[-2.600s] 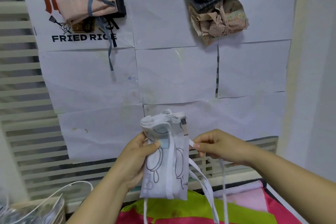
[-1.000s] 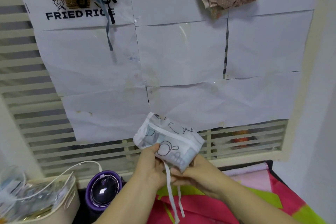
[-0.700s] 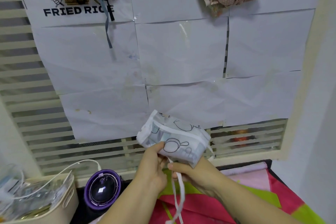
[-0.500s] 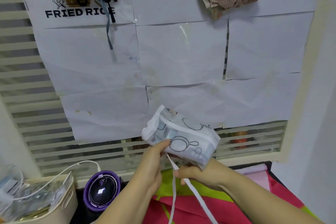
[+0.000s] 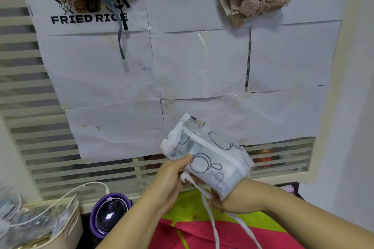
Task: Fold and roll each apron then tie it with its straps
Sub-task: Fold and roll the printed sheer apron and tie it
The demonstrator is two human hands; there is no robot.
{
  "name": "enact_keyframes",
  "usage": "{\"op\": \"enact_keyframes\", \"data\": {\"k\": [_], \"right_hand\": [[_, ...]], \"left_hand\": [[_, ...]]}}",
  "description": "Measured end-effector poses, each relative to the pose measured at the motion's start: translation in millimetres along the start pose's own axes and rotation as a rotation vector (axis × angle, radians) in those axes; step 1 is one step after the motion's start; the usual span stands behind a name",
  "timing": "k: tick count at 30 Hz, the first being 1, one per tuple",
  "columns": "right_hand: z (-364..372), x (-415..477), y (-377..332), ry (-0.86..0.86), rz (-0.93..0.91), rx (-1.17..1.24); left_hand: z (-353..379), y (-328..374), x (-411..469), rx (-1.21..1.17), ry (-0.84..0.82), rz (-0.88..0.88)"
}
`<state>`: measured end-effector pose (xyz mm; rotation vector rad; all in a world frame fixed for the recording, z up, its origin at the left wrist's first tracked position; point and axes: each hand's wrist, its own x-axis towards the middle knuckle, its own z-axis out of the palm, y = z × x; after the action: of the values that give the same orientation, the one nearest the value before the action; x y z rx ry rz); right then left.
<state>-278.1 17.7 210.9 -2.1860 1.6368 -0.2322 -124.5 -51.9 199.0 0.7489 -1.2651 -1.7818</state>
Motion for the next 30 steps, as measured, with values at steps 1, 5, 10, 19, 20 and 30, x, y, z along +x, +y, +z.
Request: {"op": "enact_keyframes", "data": {"k": [1, 5, 10, 19, 20, 30], "right_hand": [[0.5, -1.8, -1.2, 0.019, -0.046, -0.012], [6.9, -0.9, 6.3, 0.015, -0.074, -0.074], [4.6, 3.2, 19.2, -0.013, -0.035, 0.297], [-2.2, -3.0, 42.0, 0.058, 0.077, 1.153], [-2.1, -2.2, 44.4, 0.069, 0.086, 1.191], [11.5, -6.7, 32.1, -0.003, 0.088, 1.36]], "left_hand": [[-0.4, 0.4, -0.2, -0.019, -0.01, -0.006], [-1.6, 0.6, -1.5, -0.076, -0.05, -0.032], [-4.7, 5.8, -2.6, -0.092, -0.072, -0.001], [-23.9, 4.5, -4.4, -0.127, -0.129, -0.084], [-24.2, 2.4, -6.4, -0.119, -0.115, -0.093], [-50.1, -40.5, -21.2, -0.333, -0.17, -0.261]]}}
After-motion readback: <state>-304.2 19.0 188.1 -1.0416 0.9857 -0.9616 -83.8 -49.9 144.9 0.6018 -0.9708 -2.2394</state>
